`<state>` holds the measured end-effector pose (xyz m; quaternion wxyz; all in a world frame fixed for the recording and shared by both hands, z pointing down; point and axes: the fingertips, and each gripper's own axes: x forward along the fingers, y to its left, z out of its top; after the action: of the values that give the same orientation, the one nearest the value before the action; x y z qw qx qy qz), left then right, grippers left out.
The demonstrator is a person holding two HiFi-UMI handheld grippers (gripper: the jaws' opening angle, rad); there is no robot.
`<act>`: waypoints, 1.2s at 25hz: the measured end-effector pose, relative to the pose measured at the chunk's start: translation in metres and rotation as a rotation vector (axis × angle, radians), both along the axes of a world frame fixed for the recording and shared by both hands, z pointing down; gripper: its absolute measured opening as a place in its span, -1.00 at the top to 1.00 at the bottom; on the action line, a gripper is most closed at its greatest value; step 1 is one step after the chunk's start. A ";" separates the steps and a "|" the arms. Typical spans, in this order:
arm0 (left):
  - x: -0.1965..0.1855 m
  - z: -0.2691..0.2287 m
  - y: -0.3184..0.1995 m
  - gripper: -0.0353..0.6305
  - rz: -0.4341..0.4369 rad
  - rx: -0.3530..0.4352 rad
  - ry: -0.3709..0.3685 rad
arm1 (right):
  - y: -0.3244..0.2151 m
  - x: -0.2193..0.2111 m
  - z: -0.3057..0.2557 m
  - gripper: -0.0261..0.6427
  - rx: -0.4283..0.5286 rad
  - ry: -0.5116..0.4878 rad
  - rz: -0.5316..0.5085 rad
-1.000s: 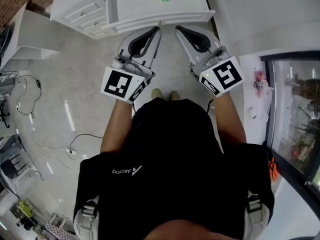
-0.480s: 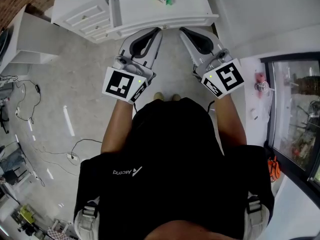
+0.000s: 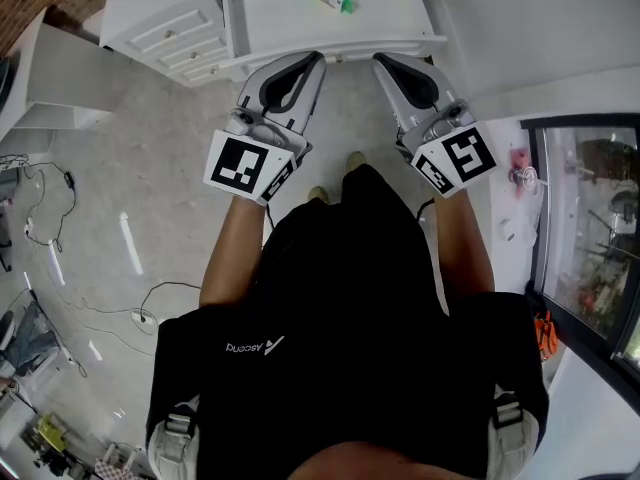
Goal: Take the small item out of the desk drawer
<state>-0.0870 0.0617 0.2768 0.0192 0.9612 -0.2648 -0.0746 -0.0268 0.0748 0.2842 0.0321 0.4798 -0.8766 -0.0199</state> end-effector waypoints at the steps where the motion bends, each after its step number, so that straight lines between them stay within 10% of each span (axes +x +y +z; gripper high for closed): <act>1: -0.001 0.000 -0.004 0.90 -0.003 -0.001 0.000 | -0.004 -0.001 0.000 0.92 -0.001 0.003 -0.002; 30: 0.066 0.054 -0.220 0.90 -0.199 -0.076 -0.094 | -0.226 0.071 0.075 0.92 -0.116 0.175 -0.114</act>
<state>-0.0206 -0.1578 0.3312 0.0354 0.9313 -0.3620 -0.0208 0.0437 -0.1517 0.3589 0.1348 0.4228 -0.8960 -0.0126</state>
